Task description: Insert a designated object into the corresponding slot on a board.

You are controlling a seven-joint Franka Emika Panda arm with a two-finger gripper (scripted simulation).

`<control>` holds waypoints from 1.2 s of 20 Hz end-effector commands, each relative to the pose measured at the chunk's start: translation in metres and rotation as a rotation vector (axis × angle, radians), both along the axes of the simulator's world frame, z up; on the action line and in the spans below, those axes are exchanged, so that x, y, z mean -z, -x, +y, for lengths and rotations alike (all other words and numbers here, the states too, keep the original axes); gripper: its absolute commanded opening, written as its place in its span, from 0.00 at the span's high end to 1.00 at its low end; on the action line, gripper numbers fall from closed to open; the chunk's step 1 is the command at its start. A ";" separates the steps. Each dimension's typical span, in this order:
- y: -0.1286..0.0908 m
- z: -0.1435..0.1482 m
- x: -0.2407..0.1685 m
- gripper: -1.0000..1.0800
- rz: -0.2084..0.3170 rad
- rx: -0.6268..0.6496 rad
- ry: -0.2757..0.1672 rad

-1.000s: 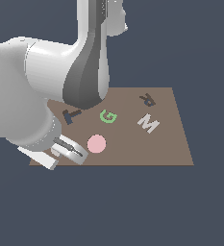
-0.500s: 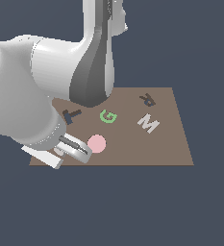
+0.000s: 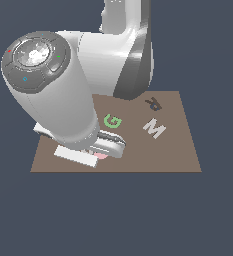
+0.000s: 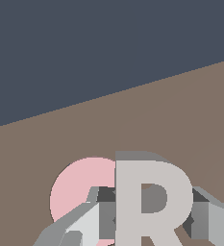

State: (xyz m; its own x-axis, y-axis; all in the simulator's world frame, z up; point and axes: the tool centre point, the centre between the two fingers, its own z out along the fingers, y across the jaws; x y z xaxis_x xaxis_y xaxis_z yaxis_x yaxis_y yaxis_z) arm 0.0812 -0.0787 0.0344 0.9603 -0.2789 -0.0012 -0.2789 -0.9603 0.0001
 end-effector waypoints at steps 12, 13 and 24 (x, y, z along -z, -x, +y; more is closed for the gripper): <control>0.076 0.140 -0.004 1.00 -0.001 -0.421 -0.001; 0.083 0.149 -0.004 1.00 0.000 -0.450 -0.001; 0.148 0.204 -0.005 1.00 0.000 -0.672 -0.001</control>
State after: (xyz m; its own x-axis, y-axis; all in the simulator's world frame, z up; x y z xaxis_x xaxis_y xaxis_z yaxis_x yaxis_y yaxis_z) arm -0.0600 0.1209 0.0395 0.9336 0.3583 -0.0018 0.3583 -0.9336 -0.0013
